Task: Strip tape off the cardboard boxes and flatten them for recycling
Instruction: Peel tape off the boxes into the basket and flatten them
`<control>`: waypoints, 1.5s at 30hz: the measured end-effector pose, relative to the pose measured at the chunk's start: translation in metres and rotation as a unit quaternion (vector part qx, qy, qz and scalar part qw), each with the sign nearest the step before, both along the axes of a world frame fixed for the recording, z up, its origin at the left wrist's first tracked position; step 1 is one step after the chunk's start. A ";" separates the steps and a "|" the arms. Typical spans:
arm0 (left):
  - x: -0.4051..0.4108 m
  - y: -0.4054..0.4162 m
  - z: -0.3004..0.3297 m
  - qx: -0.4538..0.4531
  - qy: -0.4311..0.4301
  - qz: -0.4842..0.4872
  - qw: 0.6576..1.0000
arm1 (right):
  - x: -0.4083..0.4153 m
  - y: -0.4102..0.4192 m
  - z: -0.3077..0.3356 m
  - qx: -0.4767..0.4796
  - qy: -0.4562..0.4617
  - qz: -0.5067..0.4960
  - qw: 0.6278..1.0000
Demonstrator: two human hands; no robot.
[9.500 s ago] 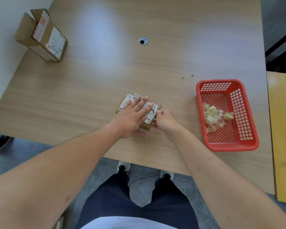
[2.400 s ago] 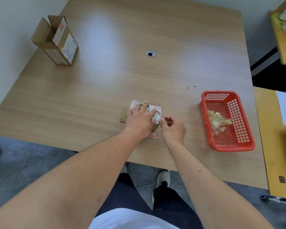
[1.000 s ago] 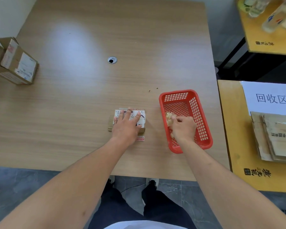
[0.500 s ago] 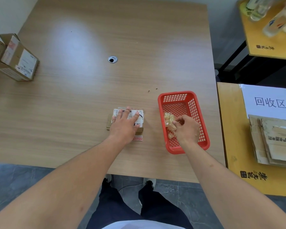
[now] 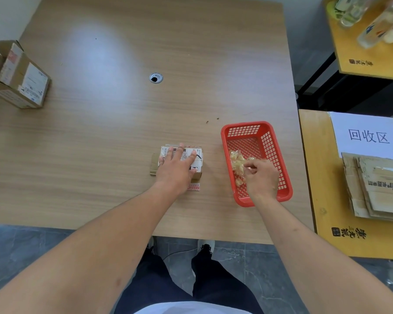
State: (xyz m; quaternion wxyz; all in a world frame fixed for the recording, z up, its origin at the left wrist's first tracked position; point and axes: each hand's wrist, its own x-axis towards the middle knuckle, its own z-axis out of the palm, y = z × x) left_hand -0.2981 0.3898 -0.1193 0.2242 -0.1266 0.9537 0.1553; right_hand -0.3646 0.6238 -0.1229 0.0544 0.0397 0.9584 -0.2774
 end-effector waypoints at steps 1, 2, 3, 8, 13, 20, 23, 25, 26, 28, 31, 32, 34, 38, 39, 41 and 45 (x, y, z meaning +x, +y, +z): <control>0.001 -0.001 0.000 -0.001 0.001 -0.003 1.000 | 0.002 -0.001 -0.001 0.003 -0.009 0.003 1.000; 0.001 -0.001 0.000 -0.002 0.001 -0.006 1.000 | 0.005 -0.002 -0.003 0.007 -0.021 0.002 1.000; 0.001 -0.002 0.000 -0.003 0.000 -0.009 1.000 | 0.007 -0.003 -0.004 0.011 -0.039 0.000 0.999; -0.001 -0.003 0.001 0.002 -0.002 -0.015 1.000 | 0.018 -0.006 0.002 0.030 -0.075 -0.010 0.997; 0.001 -0.004 0.003 -0.034 -0.003 -0.029 0.999 | 0.026 -0.013 0.012 0.012 0.000 0.023 1.000; -0.003 -0.011 0.014 -0.102 -0.019 -0.080 0.991 | 0.032 -0.066 0.000 -0.085 -0.022 0.163 0.983; 0.005 -0.017 0.014 -0.076 -0.050 -0.054 0.994 | 0.037 -0.092 -0.009 -0.107 -0.083 0.165 0.977; 0.010 -0.024 0.011 -0.004 -0.055 -0.009 0.998 | 0.039 -0.104 -0.015 -0.103 -0.110 0.183 0.972; 0.014 -0.028 0.010 0.035 -0.047 0.017 0.998 | 0.040 -0.106 -0.019 -0.113 -0.122 0.189 0.968; 0.021 -0.037 0.008 0.079 -0.011 0.072 0.994 | 0.040 -0.111 -0.023 -0.156 -0.151 0.177 0.960; 0.028 -0.051 0.008 0.032 0.071 0.063 0.995 | 0.039 -0.121 -0.031 -0.286 -0.208 0.125 0.927; 0.027 -0.055 0.006 0.009 0.090 0.017 0.996 | 0.039 -0.123 -0.035 -0.318 -0.221 0.114 0.915; 0.022 -0.064 0.001 -0.009 0.084 -0.079 0.993 | 0.038 -0.126 -0.035 -0.319 -0.199 0.115 0.919; 0.025 -0.072 -0.010 -0.009 0.034 -0.082 0.996 | 0.043 -0.121 -0.025 -0.146 -0.070 0.105 0.981; 0.026 -0.069 -0.011 -0.018 0.045 -0.062 0.997 | 0.047 -0.119 -0.022 -0.119 -0.055 0.101 0.986; 0.028 -0.061 -0.011 -0.032 0.066 -0.014 0.997 | 0.056 -0.116 -0.020 -0.116 -0.056 0.084 0.988; 0.023 -0.046 -0.004 -0.047 0.075 0.026 0.996 | 0.065 -0.114 -0.024 -0.238 -0.110 -0.012 0.965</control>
